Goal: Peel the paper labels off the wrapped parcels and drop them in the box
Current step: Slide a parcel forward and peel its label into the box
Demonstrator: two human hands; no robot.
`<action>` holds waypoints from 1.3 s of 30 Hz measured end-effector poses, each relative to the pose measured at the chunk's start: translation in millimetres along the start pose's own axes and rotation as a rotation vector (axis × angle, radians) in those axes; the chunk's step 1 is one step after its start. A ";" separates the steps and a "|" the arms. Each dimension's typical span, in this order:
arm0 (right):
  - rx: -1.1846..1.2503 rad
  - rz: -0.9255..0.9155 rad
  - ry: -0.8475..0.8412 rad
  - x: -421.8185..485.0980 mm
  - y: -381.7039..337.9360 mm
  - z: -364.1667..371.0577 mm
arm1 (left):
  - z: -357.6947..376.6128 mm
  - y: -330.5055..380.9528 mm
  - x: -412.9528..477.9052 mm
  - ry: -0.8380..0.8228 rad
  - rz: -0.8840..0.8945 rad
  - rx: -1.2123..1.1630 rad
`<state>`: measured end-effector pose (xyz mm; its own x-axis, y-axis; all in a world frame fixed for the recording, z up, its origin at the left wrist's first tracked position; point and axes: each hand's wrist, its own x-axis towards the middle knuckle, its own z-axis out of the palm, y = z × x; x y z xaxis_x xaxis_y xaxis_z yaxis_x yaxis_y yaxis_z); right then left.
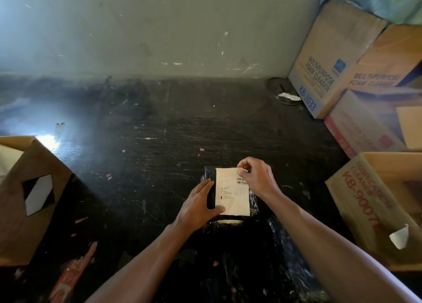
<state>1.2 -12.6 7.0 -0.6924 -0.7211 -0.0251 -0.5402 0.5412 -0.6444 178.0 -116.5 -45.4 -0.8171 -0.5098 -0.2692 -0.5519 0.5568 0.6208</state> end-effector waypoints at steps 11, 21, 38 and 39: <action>0.017 0.002 -0.014 -6.8 -4.0 -14.0 | -2.1 -5.6 0.5 -0.084 0.044 0.054; 0.055 -0.040 -0.026 -12.2 -20.7 -26.6 | 4.0 -12.8 -0.9 -0.052 0.113 0.048; 0.058 -0.030 0.162 2.7 -21.8 -101.3 | 10.2 -16.3 -6.9 0.024 0.155 0.072; 0.072 -0.015 0.173 -0.2 -15.1 -100.2 | 10.4 -14.8 -7.7 0.035 0.151 0.086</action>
<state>-38.4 22.8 93.4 -0.7598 -0.6403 0.1123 -0.5197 0.4946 -0.6966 190.8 -113.9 -60.1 -0.8865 -0.4375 -0.1510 -0.4366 0.6824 0.5863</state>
